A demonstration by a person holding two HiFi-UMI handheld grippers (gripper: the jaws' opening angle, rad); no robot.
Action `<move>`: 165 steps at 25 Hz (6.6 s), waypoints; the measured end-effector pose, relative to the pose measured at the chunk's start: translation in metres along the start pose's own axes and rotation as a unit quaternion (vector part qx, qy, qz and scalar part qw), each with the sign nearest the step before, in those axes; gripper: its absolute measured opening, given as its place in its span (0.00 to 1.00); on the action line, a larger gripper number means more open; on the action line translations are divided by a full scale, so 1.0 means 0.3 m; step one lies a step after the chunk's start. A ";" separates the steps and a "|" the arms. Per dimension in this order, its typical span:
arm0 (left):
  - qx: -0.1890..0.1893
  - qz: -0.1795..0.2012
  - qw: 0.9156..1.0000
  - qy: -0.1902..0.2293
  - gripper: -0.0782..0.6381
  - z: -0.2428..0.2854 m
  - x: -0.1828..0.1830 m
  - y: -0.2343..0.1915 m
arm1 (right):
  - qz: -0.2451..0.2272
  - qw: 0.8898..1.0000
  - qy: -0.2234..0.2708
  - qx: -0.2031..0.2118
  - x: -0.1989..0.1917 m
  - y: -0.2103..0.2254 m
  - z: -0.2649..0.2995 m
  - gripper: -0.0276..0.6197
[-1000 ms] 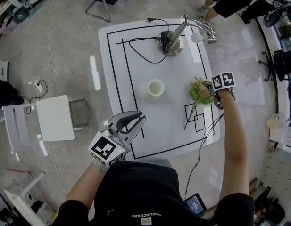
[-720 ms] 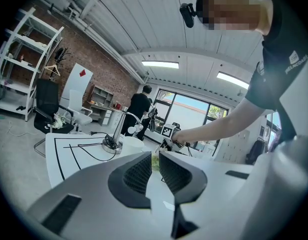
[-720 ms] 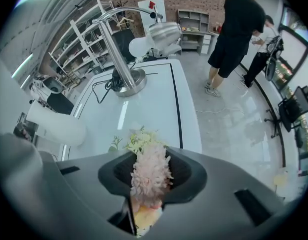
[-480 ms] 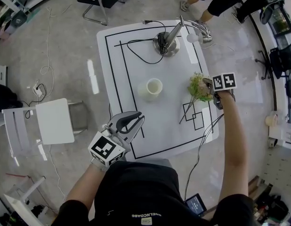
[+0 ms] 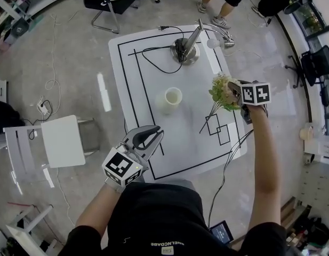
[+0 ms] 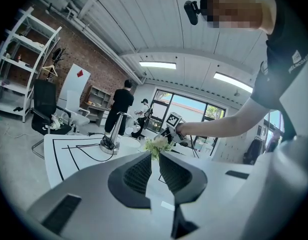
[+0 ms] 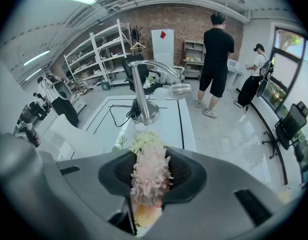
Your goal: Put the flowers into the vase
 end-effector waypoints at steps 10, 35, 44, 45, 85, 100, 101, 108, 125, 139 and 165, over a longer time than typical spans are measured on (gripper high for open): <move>-0.004 0.008 1.000 -0.009 0.17 0.023 -0.007 -0.044 | -0.033 0.994 0.102 0.016 0.104 -0.175 -0.198 0.23; -0.032 0.054 0.997 -0.042 0.30 0.183 -0.014 -0.157 | -0.125 0.940 0.317 0.020 0.315 -0.583 -0.633 0.23; -0.024 0.057 0.996 -0.066 0.34 0.219 -0.060 -0.223 | -0.121 0.922 0.367 0.015 0.372 -0.639 -0.678 0.23; -0.025 0.056 0.996 -0.067 0.34 0.222 -0.063 -0.230 | -0.123 0.920 0.371 0.013 0.376 -0.646 -0.675 0.23; -0.056 0.046 0.995 -0.075 0.37 0.300 -0.117 -0.246 | -0.183 0.909 0.372 0.035 0.032 -0.801 -0.298 0.23; -0.055 0.048 0.995 -0.071 0.37 0.293 -0.120 -0.248 | -0.142 0.910 0.387 0.037 -0.067 -0.821 -0.244 0.32; -0.056 0.048 0.995 -0.072 0.37 0.291 -0.123 -0.248 | -0.138 0.910 0.389 0.038 -0.072 -0.823 -0.246 0.34; -0.052 0.047 0.995 -0.072 0.37 0.286 -0.124 -0.245 | -0.130 0.909 0.392 0.051 -0.086 -0.836 -0.263 0.45; -0.052 0.052 0.995 -0.072 0.37 0.256 -0.124 -0.220 | -0.113 0.909 0.399 0.040 -0.122 -0.824 -0.311 0.52; -0.038 0.064 0.995 -0.059 0.37 0.135 -0.069 -0.166 | -0.080 0.904 0.417 0.047 -0.179 -0.797 -0.425 0.52; -0.033 0.076 0.994 -0.067 0.39 0.207 -0.074 -0.232 | -0.160 0.928 0.331 0.064 -0.066 -0.878 -0.366 0.56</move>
Point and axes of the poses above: the fingertips, and each gripper's own axes: z forward along the fingers, y to its right, x out of its top, the point moved 9 cm from there along -z, backward along the fingers, and after that the axes turned 10 degrees about z, right-handed, at the moved point
